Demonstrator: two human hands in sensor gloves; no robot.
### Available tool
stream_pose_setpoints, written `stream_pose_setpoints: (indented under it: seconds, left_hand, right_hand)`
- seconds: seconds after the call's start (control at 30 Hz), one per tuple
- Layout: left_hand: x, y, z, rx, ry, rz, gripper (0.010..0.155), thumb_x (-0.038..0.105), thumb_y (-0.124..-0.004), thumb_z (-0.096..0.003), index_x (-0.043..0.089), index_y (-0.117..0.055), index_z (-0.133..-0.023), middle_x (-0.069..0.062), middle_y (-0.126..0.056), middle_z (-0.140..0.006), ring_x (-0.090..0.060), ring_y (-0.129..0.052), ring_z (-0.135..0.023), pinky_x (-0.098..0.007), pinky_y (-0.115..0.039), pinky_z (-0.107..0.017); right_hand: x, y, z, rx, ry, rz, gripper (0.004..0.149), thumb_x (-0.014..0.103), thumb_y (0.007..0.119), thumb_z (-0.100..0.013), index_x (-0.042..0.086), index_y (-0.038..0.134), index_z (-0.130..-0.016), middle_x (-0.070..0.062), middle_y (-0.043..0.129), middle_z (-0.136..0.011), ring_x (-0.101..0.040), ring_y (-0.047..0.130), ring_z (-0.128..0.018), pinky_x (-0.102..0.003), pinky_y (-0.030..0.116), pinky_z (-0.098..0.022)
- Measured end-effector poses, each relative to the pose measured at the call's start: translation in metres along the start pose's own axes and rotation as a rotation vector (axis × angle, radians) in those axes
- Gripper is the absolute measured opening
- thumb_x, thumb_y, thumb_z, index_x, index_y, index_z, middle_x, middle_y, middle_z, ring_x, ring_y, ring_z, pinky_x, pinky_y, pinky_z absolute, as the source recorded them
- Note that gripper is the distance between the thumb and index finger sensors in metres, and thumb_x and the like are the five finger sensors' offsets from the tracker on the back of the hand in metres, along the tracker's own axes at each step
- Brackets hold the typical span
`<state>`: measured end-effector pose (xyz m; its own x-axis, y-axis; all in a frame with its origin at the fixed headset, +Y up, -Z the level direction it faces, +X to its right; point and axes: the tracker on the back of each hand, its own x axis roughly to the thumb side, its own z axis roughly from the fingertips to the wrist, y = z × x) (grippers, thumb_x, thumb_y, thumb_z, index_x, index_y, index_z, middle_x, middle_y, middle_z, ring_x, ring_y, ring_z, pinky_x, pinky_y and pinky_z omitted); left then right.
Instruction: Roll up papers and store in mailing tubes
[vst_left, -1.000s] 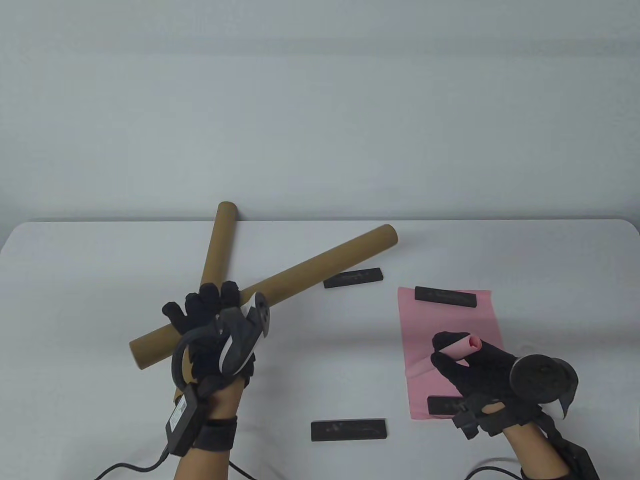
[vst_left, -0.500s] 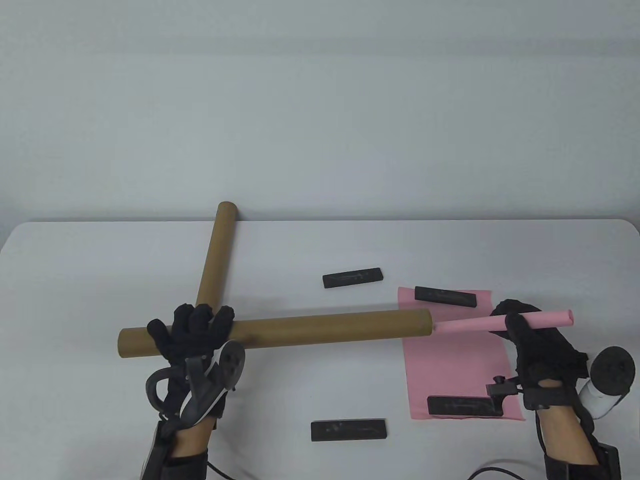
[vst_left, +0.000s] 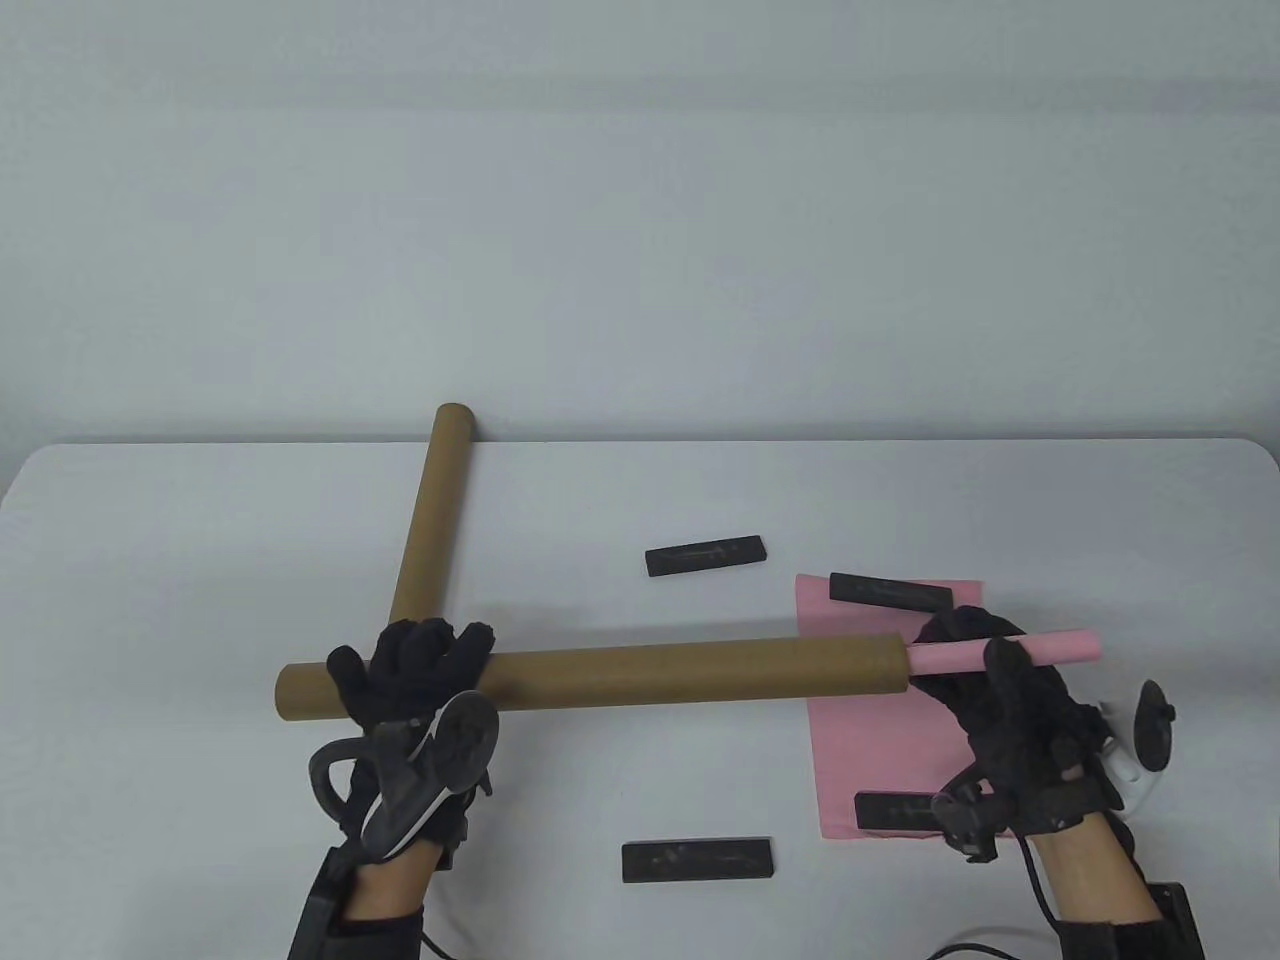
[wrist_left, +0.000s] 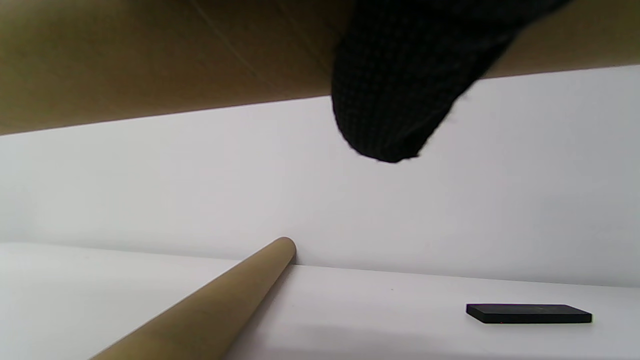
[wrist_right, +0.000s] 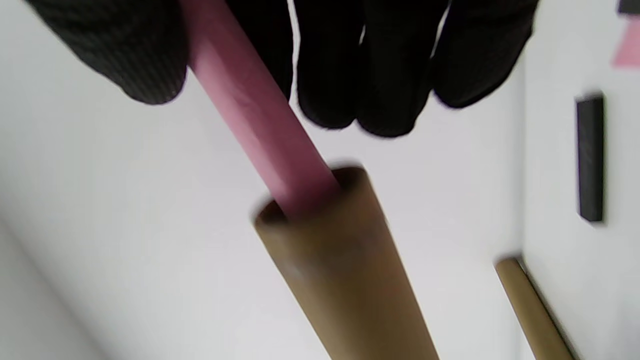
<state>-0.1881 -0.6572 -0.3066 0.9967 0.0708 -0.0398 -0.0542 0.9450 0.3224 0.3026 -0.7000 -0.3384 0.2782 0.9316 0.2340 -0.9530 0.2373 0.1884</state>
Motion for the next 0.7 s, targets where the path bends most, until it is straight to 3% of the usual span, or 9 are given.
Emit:
stream_pose_setpoints:
  seconds: [0.1, 0.13, 0.2, 0.3, 0.37, 0.4, 0.43, 0.67, 0.7]
  left_hand:
    - [0.001, -0.001, 0.001, -0.007, -0.005, 0.009, 0.075, 0.036, -0.098, -0.0341, 0.053, -0.055, -0.094, 0.006, -0.063, -0.106, -0.027, -0.070, -0.107, -0.070, -0.046, -0.074]
    - [0.001, -0.002, 0.001, -0.010, -0.003, 0.017, 0.075, 0.036, -0.098, -0.0341, 0.053, -0.055, -0.094, 0.006, -0.063, -0.106, -0.027, -0.070, -0.107, -0.070, -0.047, -0.074]
    - [-0.001, -0.002, 0.000, -0.012, 0.004, 0.027, 0.075, 0.037, -0.098, -0.0341, 0.053, -0.055, -0.094, 0.006, -0.063, -0.106, -0.027, -0.071, -0.107, -0.070, -0.047, -0.074]
    - [-0.003, -0.002, 0.000, -0.012, 0.009, 0.036, 0.075, 0.036, -0.098, -0.0342, 0.053, -0.056, -0.093, 0.006, -0.063, -0.106, -0.027, -0.071, -0.106, -0.070, -0.047, -0.074]
    - [-0.001, -0.003, 0.000, -0.013, 0.004, 0.032, 0.075, 0.036, -0.098, -0.0341, 0.052, -0.056, -0.094, 0.006, -0.063, -0.105, -0.027, -0.071, -0.106, -0.070, -0.047, -0.074]
    - [0.000, -0.003, 0.000, -0.015, -0.001, 0.030, 0.075, 0.036, -0.098, -0.0342, 0.052, -0.055, -0.094, 0.006, -0.063, -0.106, -0.026, -0.072, -0.106, -0.071, -0.047, -0.074]
    - [0.002, -0.004, 0.000, -0.018, -0.009, 0.026, 0.075, 0.036, -0.098, -0.0341, 0.052, -0.055, -0.094, 0.006, -0.063, -0.105, -0.027, -0.072, -0.106, -0.071, -0.047, -0.074]
    - [0.023, -0.007, 0.005, -0.032, -0.085, 0.006, 0.075, 0.036, -0.098, -0.0344, 0.051, -0.055, -0.095, 0.005, -0.064, -0.105, -0.024, -0.074, -0.103, -0.070, -0.048, -0.074]
    - [0.019, -0.006, 0.006, -0.029, -0.054, -0.022, 0.075, 0.037, -0.097, -0.0341, 0.052, -0.055, -0.094, 0.006, -0.064, -0.105, -0.023, -0.075, -0.103, -0.070, -0.050, -0.075]
  right_hand:
    - [-0.001, 0.013, -0.002, 0.099, 0.052, 0.154, 0.088, 0.063, 0.078, -0.050, 0.003, 0.055, -0.111, -0.029, 0.066, -0.106, -0.062, 0.073, -0.087, -0.074, 0.064, -0.057]
    - [0.001, 0.014, -0.002, 0.114, 0.042, 0.208, 0.096, 0.063, 0.081, -0.050, -0.003, 0.046, -0.112, -0.029, 0.060, -0.108, -0.060, 0.071, -0.091, -0.071, 0.066, -0.059]
    - [0.007, 0.007, 0.000, 0.017, 0.013, 0.188, 0.105, 0.065, 0.083, -0.048, -0.004, 0.037, -0.112, -0.028, 0.053, -0.110, -0.060, 0.067, -0.094, -0.071, 0.064, -0.061]
    - [0.021, -0.012, 0.004, -0.119, -0.091, 0.078, 0.104, 0.061, 0.086, -0.050, -0.002, 0.032, -0.113, -0.026, 0.047, -0.114, -0.058, 0.061, -0.101, -0.069, 0.060, -0.068]
    - [0.031, -0.018, 0.006, -0.132, -0.162, 0.150, 0.100, 0.063, 0.081, -0.052, 0.001, 0.033, -0.114, -0.026, 0.046, -0.115, -0.060, 0.057, -0.101, -0.071, 0.057, -0.067]
    - [0.036, -0.017, 0.006, -0.117, -0.191, 0.209, 0.099, 0.068, 0.074, -0.051, 0.004, 0.035, -0.115, -0.028, 0.046, -0.114, -0.065, 0.055, -0.099, -0.075, 0.054, -0.064]
    - [0.038, -0.014, 0.006, -0.095, -0.211, 0.263, 0.095, 0.065, 0.075, -0.054, 0.004, 0.036, -0.116, -0.025, 0.047, -0.116, -0.060, 0.057, -0.102, -0.070, 0.058, -0.068]
    - [0.021, 0.043, 0.006, 0.186, -0.187, 0.450, 0.096, 0.064, 0.073, -0.054, 0.005, 0.029, -0.116, -0.025, 0.037, -0.118, -0.062, 0.050, -0.104, -0.073, 0.054, -0.070]
    - [0.021, 0.042, 0.006, 0.154, -0.185, 0.442, 0.096, 0.064, 0.073, -0.054, 0.005, 0.028, -0.116, -0.025, 0.036, -0.118, -0.062, 0.050, -0.104, -0.072, 0.054, -0.070]
